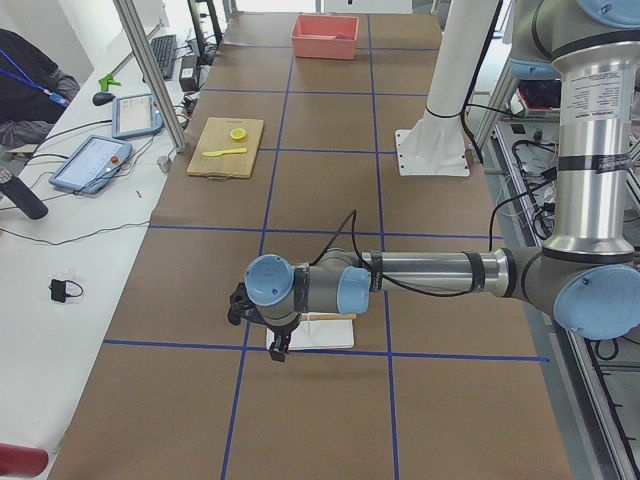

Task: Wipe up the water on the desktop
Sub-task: 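Release the cloth in the pink bin and hold the right gripper still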

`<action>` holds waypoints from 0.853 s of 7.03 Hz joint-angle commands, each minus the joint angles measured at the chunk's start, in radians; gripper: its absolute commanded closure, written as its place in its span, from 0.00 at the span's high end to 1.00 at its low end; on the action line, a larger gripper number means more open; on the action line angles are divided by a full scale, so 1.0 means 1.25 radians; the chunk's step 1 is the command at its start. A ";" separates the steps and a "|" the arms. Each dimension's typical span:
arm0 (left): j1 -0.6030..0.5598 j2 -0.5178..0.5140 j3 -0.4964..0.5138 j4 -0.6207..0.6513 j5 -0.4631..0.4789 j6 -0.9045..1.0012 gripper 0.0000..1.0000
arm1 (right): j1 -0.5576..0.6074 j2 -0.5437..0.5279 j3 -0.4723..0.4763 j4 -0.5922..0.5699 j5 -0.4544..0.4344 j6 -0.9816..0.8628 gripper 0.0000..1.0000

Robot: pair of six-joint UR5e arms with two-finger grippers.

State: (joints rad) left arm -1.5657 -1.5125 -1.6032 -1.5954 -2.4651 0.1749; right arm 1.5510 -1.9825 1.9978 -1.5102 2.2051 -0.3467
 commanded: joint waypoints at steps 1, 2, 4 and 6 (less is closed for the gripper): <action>0.000 0.000 0.000 0.000 0.000 0.000 0.99 | 0.004 0.074 -0.026 -0.009 0.001 0.009 1.00; 0.001 0.000 0.000 0.000 0.000 0.000 0.99 | 0.002 0.107 -0.072 -0.012 0.004 0.011 1.00; 0.000 0.000 0.006 -0.001 0.000 0.001 0.99 | 0.002 0.162 -0.152 -0.031 0.008 0.077 1.00; 0.000 0.000 0.003 -0.001 0.068 0.002 0.99 | 0.004 0.166 -0.143 -0.029 0.030 0.296 1.00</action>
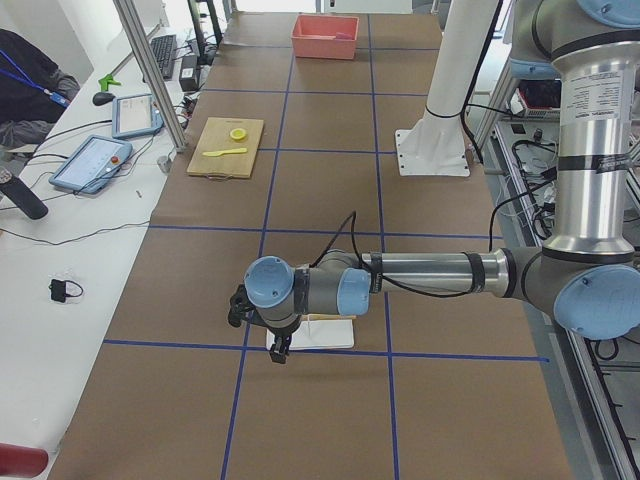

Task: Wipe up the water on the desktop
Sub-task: 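Release the cloth in the pink bin and hold the right gripper still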

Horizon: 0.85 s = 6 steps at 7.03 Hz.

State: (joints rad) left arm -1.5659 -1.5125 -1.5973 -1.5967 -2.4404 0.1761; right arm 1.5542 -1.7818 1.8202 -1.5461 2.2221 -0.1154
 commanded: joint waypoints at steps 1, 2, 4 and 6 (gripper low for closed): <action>0.001 -0.001 -0.005 0.000 0.081 0.001 0.99 | 0.001 0.003 -0.002 -0.001 0.060 0.116 1.00; 0.000 0.000 -0.003 0.000 0.080 0.001 0.99 | 0.000 -0.003 0.000 0.005 0.066 0.114 1.00; 0.000 0.000 0.000 -0.003 0.081 0.001 0.99 | 0.000 -0.004 0.001 0.008 0.059 0.105 1.00; 0.001 0.000 0.000 -0.003 0.081 0.001 0.99 | 0.000 -0.005 -0.002 0.008 0.068 0.102 1.00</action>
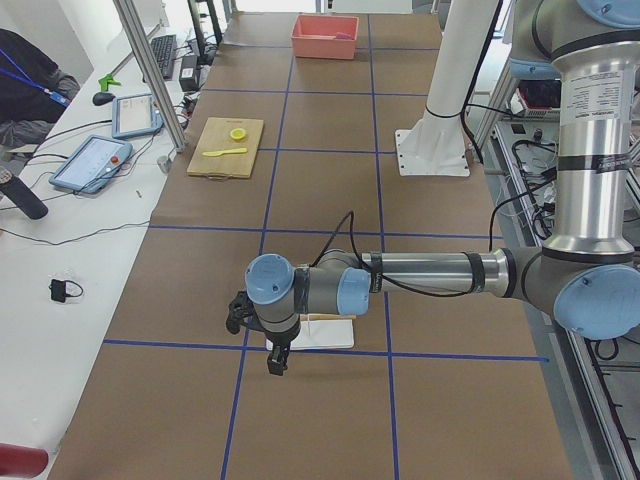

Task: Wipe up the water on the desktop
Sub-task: 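Release the cloth in the pink bin and hold the right gripper still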

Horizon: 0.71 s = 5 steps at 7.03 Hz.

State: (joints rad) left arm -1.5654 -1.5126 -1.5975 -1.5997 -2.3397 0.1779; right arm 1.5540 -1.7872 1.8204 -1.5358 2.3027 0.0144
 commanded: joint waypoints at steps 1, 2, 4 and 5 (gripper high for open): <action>0.001 0.000 0.001 0.000 0.000 -0.001 0.99 | 0.001 -0.002 -0.005 0.001 -0.001 -0.002 1.00; 0.001 -0.001 0.001 0.000 0.000 0.000 0.99 | 0.000 -0.001 -0.002 0.001 -0.001 -0.002 1.00; 0.001 -0.001 0.002 0.000 -0.001 -0.001 0.99 | 0.000 -0.001 0.002 0.001 0.002 -0.002 1.00; 0.001 -0.001 0.002 -0.001 0.000 -0.001 0.99 | 0.000 0.000 0.002 0.001 0.002 -0.002 1.00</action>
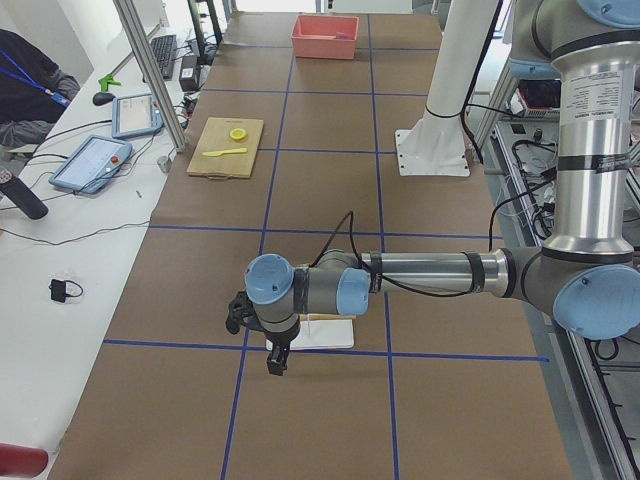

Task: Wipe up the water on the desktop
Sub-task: 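Release the cloth in the pink bin and hold the right gripper still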

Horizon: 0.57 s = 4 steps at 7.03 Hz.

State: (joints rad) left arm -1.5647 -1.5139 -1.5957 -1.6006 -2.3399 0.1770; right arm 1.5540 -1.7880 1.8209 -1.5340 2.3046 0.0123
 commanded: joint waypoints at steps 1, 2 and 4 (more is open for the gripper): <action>0.000 0.000 0.000 -0.001 -0.001 0.000 0.99 | 0.000 0.001 0.000 0.001 0.001 0.000 1.00; 0.000 -0.001 0.003 -0.001 -0.001 0.000 0.99 | 0.000 0.001 0.001 0.000 0.001 0.000 1.00; 0.000 -0.001 0.003 -0.001 -0.001 0.000 0.99 | 0.000 0.001 0.001 0.000 0.001 0.000 1.00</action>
State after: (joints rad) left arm -1.5647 -1.5153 -1.5922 -1.6015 -2.3408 0.1764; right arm 1.5539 -1.7871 1.8221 -1.5338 2.3056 0.0123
